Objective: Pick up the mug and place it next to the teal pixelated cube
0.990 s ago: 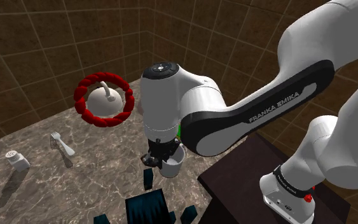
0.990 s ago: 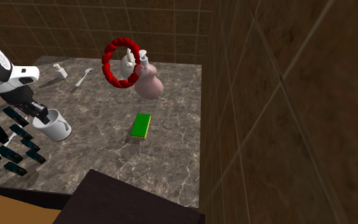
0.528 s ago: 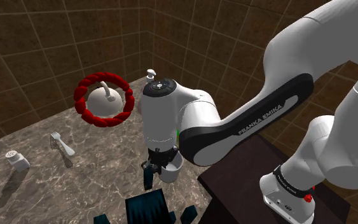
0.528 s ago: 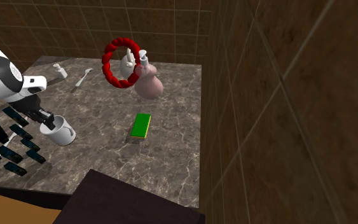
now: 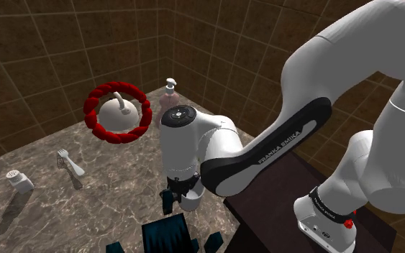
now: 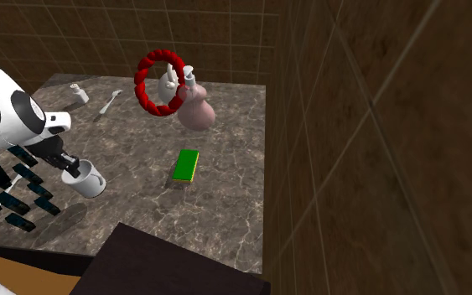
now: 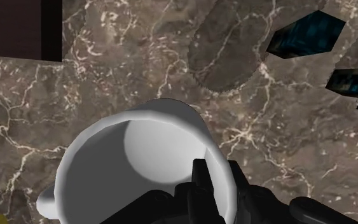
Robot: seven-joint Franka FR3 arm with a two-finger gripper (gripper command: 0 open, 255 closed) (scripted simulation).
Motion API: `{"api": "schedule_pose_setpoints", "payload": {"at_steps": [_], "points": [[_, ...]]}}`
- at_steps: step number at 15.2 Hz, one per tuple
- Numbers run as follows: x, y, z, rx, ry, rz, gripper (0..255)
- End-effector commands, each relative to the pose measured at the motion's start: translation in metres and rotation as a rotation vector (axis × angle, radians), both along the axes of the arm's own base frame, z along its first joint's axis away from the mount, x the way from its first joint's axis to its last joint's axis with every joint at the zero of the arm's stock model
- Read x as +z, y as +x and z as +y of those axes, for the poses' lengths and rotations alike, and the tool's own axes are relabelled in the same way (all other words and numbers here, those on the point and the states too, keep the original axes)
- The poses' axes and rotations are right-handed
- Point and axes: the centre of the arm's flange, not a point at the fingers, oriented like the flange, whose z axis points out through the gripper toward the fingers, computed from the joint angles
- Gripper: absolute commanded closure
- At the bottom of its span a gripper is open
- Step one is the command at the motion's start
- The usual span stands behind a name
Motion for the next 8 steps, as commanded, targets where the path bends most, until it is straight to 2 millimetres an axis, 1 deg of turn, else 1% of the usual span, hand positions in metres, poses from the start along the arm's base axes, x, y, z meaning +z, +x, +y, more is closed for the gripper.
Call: {"api": "schedule_pose_setpoints", "payload": {"at_steps": [1, 8], "points": [[-0.011, -0.001, 0.000, 0.000, 0.001, 0.000, 255], [-0.048, -0.001, 0.000, 0.000, 0.001, 0.000, 255]]}}
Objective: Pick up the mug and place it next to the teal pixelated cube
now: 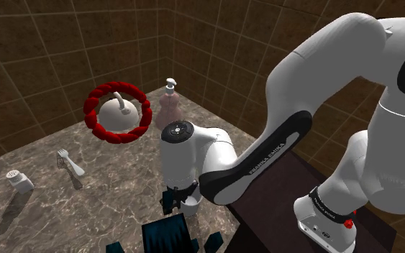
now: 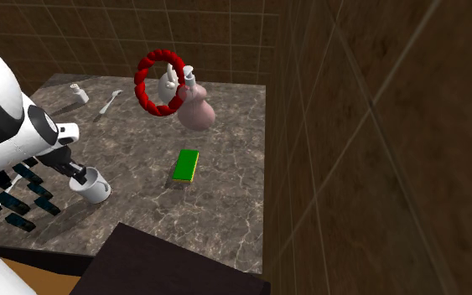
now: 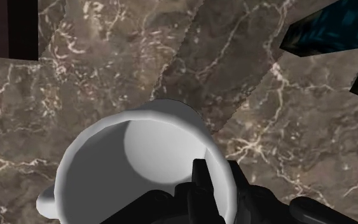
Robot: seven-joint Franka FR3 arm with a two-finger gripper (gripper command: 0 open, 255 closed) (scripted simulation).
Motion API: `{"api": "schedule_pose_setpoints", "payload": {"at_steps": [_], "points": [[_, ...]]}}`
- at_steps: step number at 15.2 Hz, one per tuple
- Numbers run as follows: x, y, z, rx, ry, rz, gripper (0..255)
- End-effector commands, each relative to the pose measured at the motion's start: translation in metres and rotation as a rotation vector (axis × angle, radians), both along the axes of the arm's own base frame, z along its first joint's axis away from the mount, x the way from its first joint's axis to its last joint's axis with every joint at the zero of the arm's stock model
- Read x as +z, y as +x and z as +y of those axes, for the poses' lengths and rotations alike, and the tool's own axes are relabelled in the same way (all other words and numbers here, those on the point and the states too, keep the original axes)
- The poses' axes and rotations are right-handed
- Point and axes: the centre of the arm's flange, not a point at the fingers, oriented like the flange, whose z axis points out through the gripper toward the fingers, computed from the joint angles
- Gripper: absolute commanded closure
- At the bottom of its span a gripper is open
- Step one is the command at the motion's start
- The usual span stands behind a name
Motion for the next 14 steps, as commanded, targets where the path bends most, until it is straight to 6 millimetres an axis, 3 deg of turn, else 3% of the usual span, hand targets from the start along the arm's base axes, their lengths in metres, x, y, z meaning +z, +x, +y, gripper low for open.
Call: {"api": "schedule_pose_setpoints", "payload": {"at_steps": [1, 8, 9, 14], "points": [[-0.0113, 0.0003, -0.0011, 0.000, 0.001, 0.000, 255], [-0.0113, 0.0003, -0.0011, 0.000, 0.001, 0.000, 255], [-0.0113, 0.0003, -0.0011, 0.000, 0.001, 0.000, 0], [-0.0113, 0.0003, -0.0010, 0.000, 0.001, 0.000, 0]]}}
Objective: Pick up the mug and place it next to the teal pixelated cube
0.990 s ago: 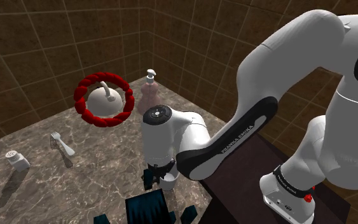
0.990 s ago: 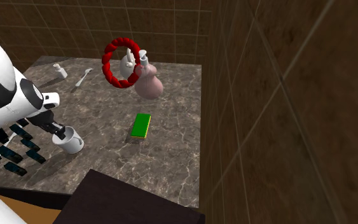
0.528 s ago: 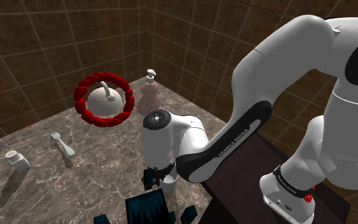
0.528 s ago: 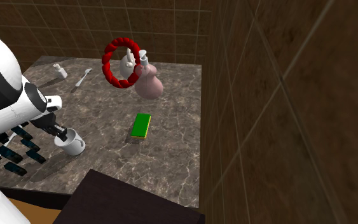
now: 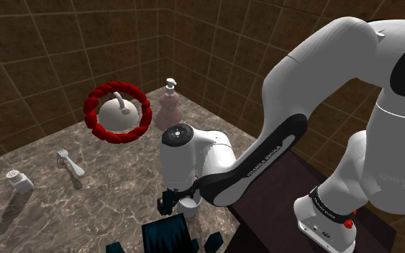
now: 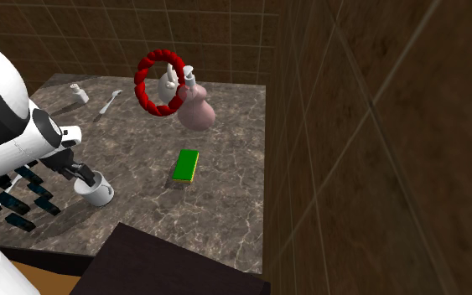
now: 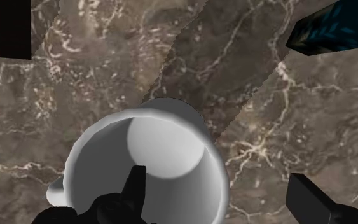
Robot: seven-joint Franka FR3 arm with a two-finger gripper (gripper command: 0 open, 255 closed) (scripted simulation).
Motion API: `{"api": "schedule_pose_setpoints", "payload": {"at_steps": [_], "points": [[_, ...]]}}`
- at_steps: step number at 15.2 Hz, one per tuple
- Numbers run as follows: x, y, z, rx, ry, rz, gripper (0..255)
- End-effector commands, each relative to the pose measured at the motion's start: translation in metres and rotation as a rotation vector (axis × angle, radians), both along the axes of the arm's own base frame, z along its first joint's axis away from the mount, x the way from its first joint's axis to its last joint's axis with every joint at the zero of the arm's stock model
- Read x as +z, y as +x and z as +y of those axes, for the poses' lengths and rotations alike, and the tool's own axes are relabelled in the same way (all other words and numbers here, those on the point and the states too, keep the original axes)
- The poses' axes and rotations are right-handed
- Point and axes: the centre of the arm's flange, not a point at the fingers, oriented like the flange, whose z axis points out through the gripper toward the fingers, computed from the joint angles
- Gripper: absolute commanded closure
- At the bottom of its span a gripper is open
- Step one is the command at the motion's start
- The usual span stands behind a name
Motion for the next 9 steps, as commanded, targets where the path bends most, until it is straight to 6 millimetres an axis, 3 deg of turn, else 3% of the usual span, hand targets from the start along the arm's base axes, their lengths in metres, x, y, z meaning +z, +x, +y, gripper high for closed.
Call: {"api": "schedule_pose_setpoints", "payload": {"at_steps": [1, 4, 9], "points": [[0.013, 0.001, 0.001, 0.000, 0.000, 0.000, 0], [0.050, 0.003, 0.003, 0.000, 0.000, 0.000, 0], [0.050, 0.003, 0.003, 0.000, 0.000, 0.000, 0]]}}
